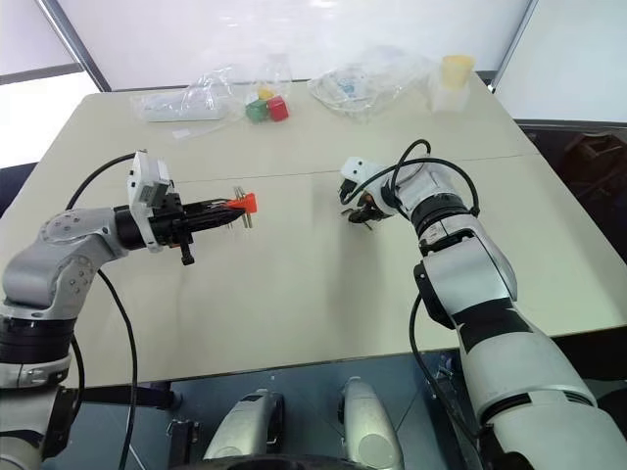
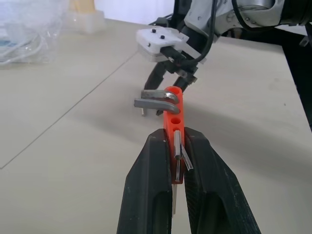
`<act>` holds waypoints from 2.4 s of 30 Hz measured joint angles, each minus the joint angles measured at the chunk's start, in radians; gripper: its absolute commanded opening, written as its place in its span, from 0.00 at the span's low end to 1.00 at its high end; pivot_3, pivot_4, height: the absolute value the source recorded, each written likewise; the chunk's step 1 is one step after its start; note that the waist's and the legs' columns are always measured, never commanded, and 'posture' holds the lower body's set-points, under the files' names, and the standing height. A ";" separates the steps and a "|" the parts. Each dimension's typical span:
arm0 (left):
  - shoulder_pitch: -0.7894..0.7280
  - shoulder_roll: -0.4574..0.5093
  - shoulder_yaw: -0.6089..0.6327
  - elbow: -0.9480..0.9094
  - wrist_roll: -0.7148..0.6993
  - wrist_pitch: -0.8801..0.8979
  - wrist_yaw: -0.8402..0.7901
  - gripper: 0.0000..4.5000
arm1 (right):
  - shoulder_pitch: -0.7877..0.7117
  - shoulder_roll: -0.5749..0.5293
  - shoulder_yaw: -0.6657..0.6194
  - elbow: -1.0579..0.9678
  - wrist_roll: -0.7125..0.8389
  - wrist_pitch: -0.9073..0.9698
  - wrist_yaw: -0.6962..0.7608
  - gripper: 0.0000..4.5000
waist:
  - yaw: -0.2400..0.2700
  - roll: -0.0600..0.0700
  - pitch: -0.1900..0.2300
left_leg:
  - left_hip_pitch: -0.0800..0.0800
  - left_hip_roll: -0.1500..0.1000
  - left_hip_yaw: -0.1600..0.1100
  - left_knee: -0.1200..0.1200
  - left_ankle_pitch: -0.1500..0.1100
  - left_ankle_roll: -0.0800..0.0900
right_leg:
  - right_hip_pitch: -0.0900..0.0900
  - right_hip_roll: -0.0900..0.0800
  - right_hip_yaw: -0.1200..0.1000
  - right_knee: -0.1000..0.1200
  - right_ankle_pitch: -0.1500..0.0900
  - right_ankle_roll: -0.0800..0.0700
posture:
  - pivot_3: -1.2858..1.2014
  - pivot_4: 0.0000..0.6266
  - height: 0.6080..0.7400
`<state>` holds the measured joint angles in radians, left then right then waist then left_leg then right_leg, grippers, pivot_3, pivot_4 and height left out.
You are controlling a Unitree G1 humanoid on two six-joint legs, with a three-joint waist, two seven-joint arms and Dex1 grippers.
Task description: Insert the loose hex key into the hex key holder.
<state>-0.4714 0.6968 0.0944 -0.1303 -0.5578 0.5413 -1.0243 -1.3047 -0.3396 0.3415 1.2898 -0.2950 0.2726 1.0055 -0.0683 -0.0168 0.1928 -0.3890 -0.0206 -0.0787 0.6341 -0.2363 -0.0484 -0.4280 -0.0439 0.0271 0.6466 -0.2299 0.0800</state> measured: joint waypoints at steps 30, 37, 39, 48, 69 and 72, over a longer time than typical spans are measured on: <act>-0.139 -0.097 -0.061 0.249 0.059 -0.072 -0.019 0.00 | 0.404 0.280 -0.450 -1.078 0.587 0.031 -0.337 0.01 | 0.025 0.001 0.001 | -0.002 0.000 -0.002 -0.002 0.000 0.000 | -0.002 -0.001 -0.001 0.000 0.000 0.000 | 0.52 0.24 1.00; -0.207 -0.122 -0.060 0.289 0.065 -0.076 -0.012 0.00 | 0.485 0.358 -0.391 -1.228 0.617 -0.027 -0.416 0.01 | 0.023 0.001 0.000 | -0.002 0.000 -0.002 -0.002 0.000 0.000 | -0.002 0.000 -0.001 0.000 0.000 0.000 | 0.52 0.24 1.00; -0.209 -0.133 -0.055 0.289 0.064 -0.074 -0.003 0.00 | 0.495 0.359 -0.373 -1.228 0.613 -0.045 -0.430 0.01 | 0.024 0.001 0.000 | -0.002 0.000 -0.002 -0.002 0.000 0.000 | -0.002 0.000 -0.001 0.000 0.000 0.000 | 0.52 0.24 1.00; -0.212 -0.152 -0.039 0.288 0.055 -0.066 0.026 0.00 | 0.529 0.359 -0.299 -1.182 0.590 -0.128 -0.437 0.01 | 0.024 0.001 0.000 | -0.002 0.000 -0.002 -0.002 0.000 0.000 | -0.002 0.000 -0.001 0.000 0.000 0.000 | 0.52 0.24 1.00; -0.212 -0.151 -0.030 0.264 0.046 -0.044 0.031 0.00 | 0.556 0.359 -0.268 -1.150 0.591 -0.154 -0.440 0.01 | 0.023 0.001 0.000 | -0.002 0.000 -0.002 -0.002 0.000 0.000 | -0.002 0.000 -0.001 0.000 0.000 0.000 | 0.52 0.24 1.00; -0.212 -0.151 -0.030 0.264 0.045 -0.043 0.033 0.00 | 0.555 0.359 -0.267 -1.147 0.591 -0.159 -0.440 0.01 | 0.024 0.001 0.000 | -0.002 0.000 -0.002 -0.002 0.000 0.000 | -0.002 0.000 -0.001 0.000 0.000 0.000 | 0.52 0.24 1.00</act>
<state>-0.6833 0.5455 0.0648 0.1339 -0.5123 0.4980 -0.9910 -0.7493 0.0195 0.0741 0.1424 0.2963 0.1132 0.5655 -0.0448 -0.0160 0.1933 -0.3906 -0.0204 -0.0807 0.6322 -0.2363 -0.0484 -0.4300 -0.0442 0.0261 0.6466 -0.2300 0.0801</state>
